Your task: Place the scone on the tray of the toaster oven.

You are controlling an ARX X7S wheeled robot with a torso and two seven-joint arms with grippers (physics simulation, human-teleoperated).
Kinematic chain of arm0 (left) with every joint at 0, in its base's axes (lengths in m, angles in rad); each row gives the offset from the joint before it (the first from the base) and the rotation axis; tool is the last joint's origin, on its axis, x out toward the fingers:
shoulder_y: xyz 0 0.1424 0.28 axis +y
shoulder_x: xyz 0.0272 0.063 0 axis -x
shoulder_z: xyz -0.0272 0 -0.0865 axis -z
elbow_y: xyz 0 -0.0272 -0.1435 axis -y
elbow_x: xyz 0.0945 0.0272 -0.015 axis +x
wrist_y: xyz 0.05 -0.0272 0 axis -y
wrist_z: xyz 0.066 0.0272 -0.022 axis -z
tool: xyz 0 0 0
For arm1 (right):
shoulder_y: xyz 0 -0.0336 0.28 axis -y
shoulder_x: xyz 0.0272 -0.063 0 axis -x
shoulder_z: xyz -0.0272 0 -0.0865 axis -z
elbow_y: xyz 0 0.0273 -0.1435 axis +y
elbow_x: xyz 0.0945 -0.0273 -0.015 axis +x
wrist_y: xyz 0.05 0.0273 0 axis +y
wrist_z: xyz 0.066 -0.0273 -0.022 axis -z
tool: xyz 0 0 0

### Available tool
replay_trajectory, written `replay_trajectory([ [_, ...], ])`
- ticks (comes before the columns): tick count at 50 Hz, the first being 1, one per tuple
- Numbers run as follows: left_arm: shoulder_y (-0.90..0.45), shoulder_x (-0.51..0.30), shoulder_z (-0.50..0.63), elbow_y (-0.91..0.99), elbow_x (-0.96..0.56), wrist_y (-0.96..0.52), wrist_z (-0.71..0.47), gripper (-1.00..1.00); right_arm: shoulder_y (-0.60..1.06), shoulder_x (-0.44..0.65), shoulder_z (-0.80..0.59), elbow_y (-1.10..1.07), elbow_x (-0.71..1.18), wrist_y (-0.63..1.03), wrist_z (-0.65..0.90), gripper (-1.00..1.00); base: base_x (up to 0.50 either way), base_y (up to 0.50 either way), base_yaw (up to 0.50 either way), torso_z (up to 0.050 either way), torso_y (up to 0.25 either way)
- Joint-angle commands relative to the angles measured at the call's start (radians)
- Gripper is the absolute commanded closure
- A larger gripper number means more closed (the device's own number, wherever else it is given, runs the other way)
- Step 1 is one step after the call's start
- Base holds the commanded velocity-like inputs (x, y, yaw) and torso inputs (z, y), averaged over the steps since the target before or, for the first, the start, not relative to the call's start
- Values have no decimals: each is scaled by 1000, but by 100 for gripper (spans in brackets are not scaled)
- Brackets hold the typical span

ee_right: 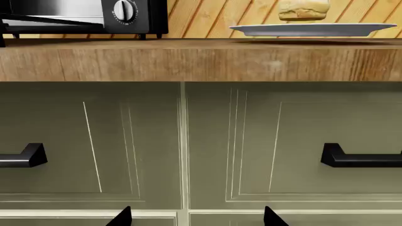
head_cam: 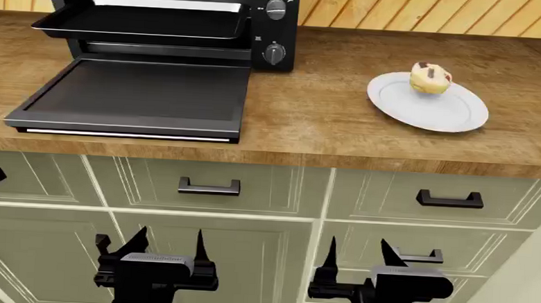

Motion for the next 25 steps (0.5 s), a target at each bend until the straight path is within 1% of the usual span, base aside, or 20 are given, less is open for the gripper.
replay_trajectory([
  [1,10,-19,20,7,1,22,-24,-100,1,15,-25,-4,13,5,17,-100,0,0,0,0,0],
  [11,14,-48,50,-2,-17,35,-62,-100,0,48,-65,5,28,-8,53,-100,0,0,0,0,0],
  [25,17,-71,77,-9,-36,45,-88,-100,3,70,-94,28,40,-24,80,-100,24,0,0,0,0],
])
